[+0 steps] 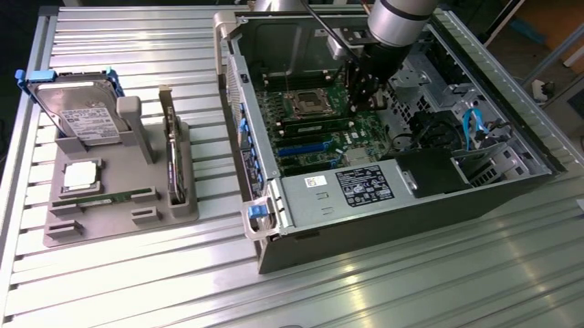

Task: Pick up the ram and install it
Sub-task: 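Press down the ram until it locks into place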

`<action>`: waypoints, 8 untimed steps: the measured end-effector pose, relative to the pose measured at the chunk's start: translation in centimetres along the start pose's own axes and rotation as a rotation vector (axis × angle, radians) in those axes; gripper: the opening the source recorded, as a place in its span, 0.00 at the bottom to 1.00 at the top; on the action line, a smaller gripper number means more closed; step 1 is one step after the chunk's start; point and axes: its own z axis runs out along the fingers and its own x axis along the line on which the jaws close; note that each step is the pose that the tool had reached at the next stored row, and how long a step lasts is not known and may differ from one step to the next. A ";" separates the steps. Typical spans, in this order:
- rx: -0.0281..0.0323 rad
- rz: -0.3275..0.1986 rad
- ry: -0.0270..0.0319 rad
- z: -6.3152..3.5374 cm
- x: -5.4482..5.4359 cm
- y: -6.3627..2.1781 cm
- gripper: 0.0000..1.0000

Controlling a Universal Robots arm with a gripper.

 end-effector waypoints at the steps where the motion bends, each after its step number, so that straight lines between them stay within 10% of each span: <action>1: 0.0000 0.000 0.0000 0.00 0.0 0.00 0.11; 8: 0.0000 0.000 0.0002 0.44 0.0 -0.01 0.11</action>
